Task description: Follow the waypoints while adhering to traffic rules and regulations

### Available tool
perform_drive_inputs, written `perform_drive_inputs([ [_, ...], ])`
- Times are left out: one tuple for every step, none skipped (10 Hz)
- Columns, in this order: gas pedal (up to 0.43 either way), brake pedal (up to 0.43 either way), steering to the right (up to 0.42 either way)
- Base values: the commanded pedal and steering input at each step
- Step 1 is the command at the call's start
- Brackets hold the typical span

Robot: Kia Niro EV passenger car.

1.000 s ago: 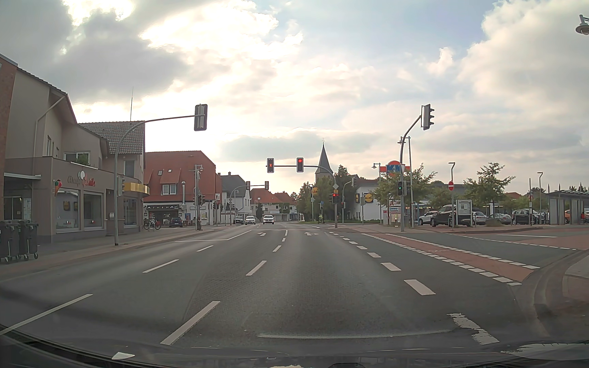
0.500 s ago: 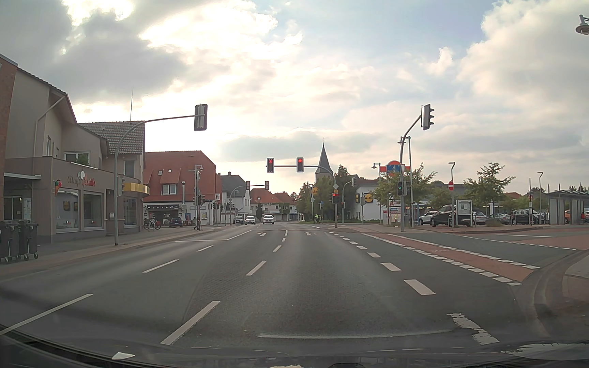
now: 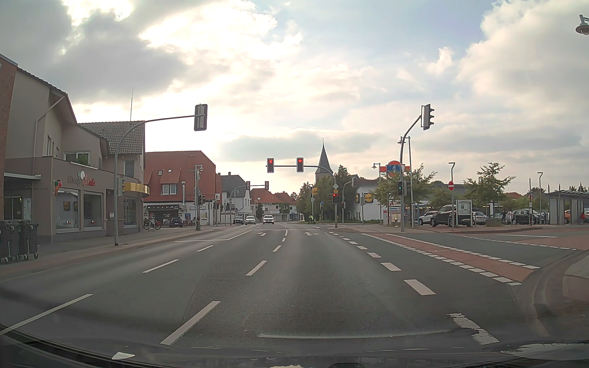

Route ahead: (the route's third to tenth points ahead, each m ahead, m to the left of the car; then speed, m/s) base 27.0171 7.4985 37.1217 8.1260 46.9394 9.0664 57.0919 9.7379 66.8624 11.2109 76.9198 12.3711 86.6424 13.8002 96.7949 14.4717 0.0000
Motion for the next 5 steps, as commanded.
perform_drive_inputs([
  [0.000,0.220,-0.005],
  [0.000,0.220,-0.005],
  [0.000,0.220,-0.005],
  [0.000,0.220,-0.005],
  [0.000,0.220,-0.005],
])
